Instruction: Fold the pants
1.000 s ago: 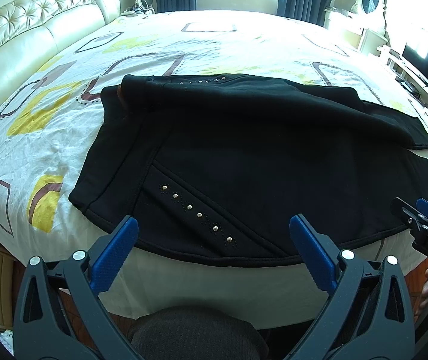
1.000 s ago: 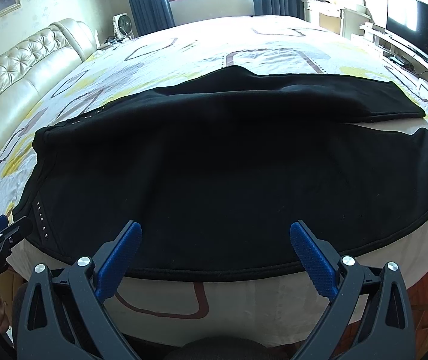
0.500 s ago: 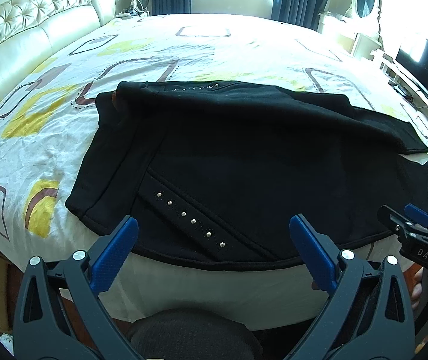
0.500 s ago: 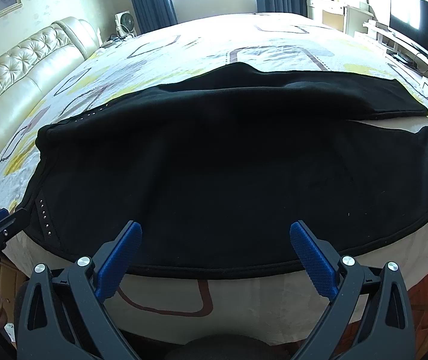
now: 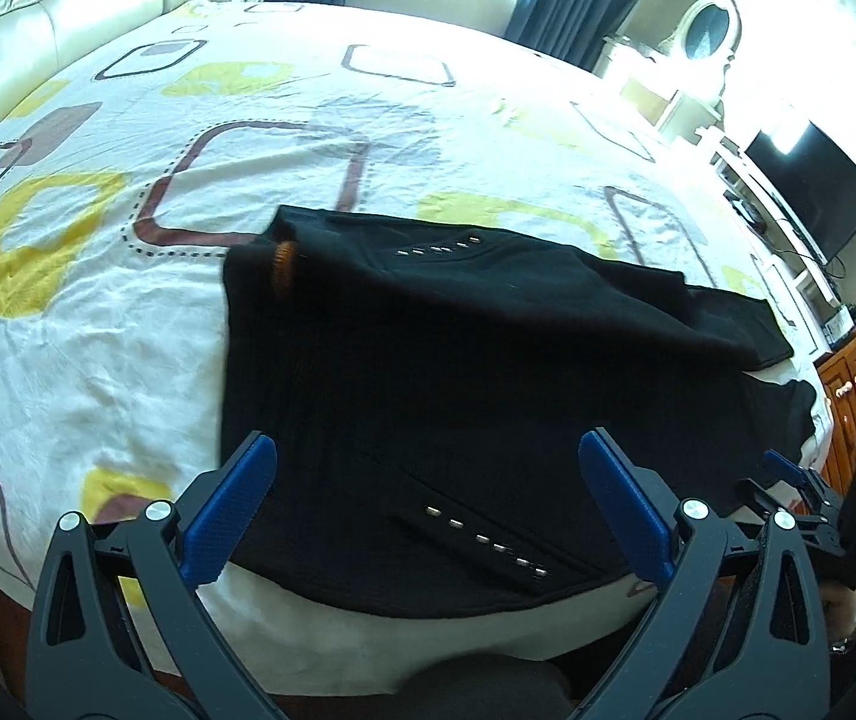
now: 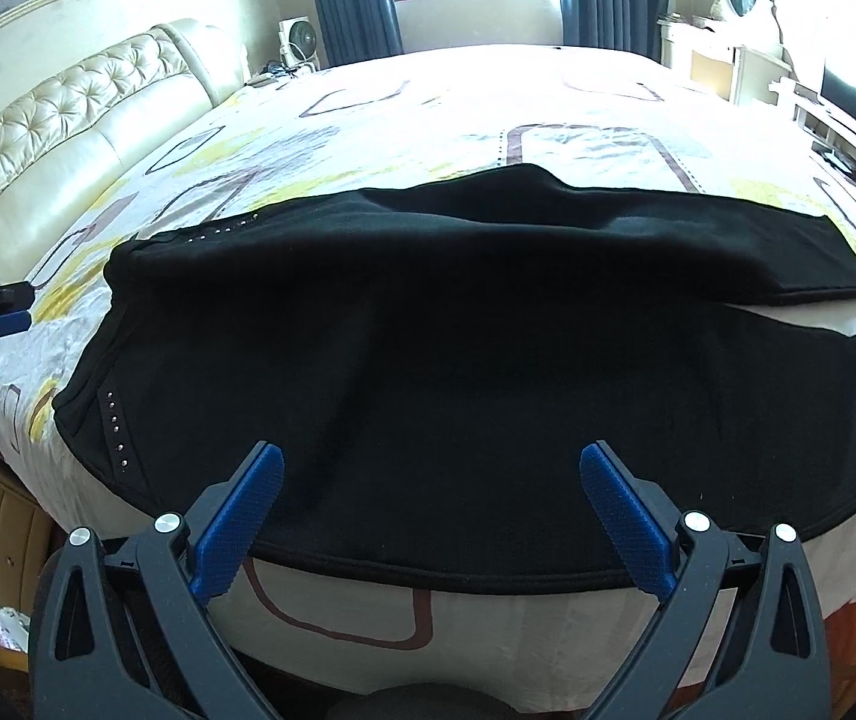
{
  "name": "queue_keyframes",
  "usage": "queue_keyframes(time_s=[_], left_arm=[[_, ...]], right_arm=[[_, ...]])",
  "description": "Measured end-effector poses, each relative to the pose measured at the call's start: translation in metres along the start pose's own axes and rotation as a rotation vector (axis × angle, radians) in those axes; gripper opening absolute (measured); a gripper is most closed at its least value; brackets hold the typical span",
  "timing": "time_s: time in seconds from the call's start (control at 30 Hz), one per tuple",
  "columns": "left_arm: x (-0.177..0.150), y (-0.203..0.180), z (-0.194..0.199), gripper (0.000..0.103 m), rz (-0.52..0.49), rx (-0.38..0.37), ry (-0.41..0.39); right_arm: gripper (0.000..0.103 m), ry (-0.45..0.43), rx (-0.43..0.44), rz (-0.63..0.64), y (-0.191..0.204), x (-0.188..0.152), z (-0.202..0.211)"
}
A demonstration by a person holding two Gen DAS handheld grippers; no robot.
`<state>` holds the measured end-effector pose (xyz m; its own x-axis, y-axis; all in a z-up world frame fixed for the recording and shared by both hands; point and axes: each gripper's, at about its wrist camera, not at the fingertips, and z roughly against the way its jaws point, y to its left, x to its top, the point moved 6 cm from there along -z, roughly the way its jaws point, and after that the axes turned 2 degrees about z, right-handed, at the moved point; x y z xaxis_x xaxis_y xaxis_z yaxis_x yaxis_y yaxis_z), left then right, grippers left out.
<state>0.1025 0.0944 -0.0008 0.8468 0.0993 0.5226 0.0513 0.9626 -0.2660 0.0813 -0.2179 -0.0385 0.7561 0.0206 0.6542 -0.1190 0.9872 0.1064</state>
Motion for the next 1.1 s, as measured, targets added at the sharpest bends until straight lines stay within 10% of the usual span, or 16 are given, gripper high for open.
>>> queue_keyframes(time_s=[0.27, 0.6, 0.63, 0.7, 1.1], left_arm=[[0.076, 0.110, -0.071, 0.101, 0.227, -0.145, 0.088], [0.116, 0.087, -0.157, 0.100, 0.260, -0.363, 0.233], [0.118, 0.081, -0.159, 0.097, 0.236, -0.375, 0.233], [0.119, 0.074, -0.161, 0.047, 0.192, -0.369, 0.236], [0.122, 0.072, -0.182, 0.048, 0.149, -0.309, 0.340]], right_arm=[[0.099, 0.022, 0.055, -0.044, 0.004, 0.008, -0.012], [0.099, 0.097, 0.122, -0.028, 0.006, 0.010, -0.033], [0.099, 0.101, 0.135, -0.019, 0.005, 0.014, -0.036], [0.099, 0.106, 0.174, 0.009, 0.005, 0.028, -0.042], [0.098, 0.155, 0.127, 0.454, -0.008, 0.171, -0.122]])
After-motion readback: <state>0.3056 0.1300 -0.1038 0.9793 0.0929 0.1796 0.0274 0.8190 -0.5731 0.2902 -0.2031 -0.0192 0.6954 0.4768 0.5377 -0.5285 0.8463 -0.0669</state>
